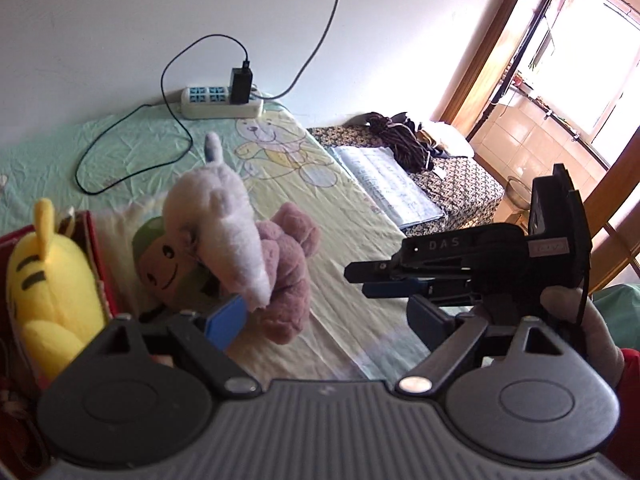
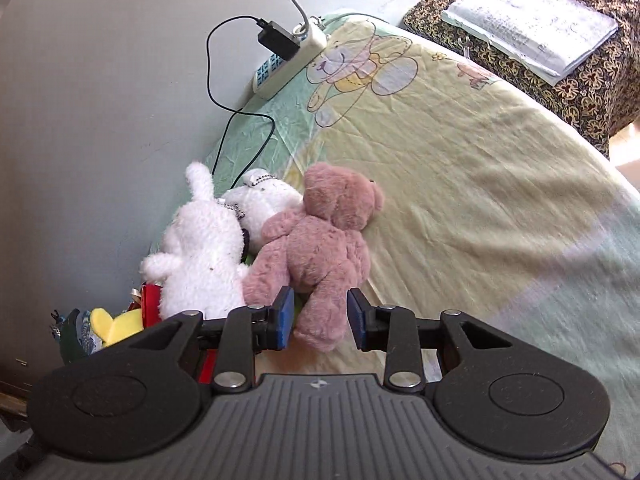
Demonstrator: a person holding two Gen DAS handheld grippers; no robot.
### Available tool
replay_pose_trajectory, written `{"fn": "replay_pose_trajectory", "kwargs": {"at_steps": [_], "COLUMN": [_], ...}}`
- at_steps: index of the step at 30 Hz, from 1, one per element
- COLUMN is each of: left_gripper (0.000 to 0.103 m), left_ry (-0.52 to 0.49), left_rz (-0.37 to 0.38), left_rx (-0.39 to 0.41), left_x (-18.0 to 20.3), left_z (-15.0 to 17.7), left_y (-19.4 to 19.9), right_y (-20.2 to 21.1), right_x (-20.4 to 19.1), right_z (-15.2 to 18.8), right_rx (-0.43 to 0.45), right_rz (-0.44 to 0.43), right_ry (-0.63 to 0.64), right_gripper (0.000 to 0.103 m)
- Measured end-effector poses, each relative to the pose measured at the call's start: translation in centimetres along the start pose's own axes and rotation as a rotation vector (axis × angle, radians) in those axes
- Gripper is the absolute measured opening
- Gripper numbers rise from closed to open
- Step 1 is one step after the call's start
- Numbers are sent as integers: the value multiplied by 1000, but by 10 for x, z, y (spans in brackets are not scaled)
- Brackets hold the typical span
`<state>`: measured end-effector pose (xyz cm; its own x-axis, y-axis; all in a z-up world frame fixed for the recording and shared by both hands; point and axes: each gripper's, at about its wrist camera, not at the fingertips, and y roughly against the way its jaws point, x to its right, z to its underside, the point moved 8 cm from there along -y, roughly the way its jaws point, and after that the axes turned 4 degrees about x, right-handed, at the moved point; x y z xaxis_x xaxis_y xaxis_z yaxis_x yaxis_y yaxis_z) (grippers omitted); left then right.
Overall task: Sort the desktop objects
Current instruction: 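Move the right gripper to the pink teddy bear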
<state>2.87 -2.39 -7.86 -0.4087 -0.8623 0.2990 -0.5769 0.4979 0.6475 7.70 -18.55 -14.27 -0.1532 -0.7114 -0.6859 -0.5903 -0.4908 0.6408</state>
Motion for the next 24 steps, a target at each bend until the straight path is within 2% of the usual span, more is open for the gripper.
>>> {"fn": "replay_pose_trajectory", "kwargs": {"at_steps": [5, 9, 11, 15, 18, 24], "left_gripper": [89, 89, 89, 89, 89, 85], "left_ry": [50, 75, 96, 142, 142, 140], "left_rz": [-90, -152, -169, -176, -183, -209], "left_rx": [-78, -88, -99, -126, -128, -153], "left_x": [-5, -10, -13, -15, -11, -12], "left_z": [20, 30, 34, 40, 40, 36], "left_y": [-56, -87, -100, -121, -127, -137], "right_y": [-17, -33, -47, -67, -82, -102], "right_x": [8, 13, 17, 17, 9, 6], "right_z": [-15, -25, -25, -22, -15, -8], "right_rx": [-61, -131, -196, -269, -340, -386], "right_rz": [-8, -45, -57, -82, -122, -113], "right_ry": [64, 85, 97, 143, 179, 251], "right_gripper": [39, 42, 44, 44, 44, 44]}}
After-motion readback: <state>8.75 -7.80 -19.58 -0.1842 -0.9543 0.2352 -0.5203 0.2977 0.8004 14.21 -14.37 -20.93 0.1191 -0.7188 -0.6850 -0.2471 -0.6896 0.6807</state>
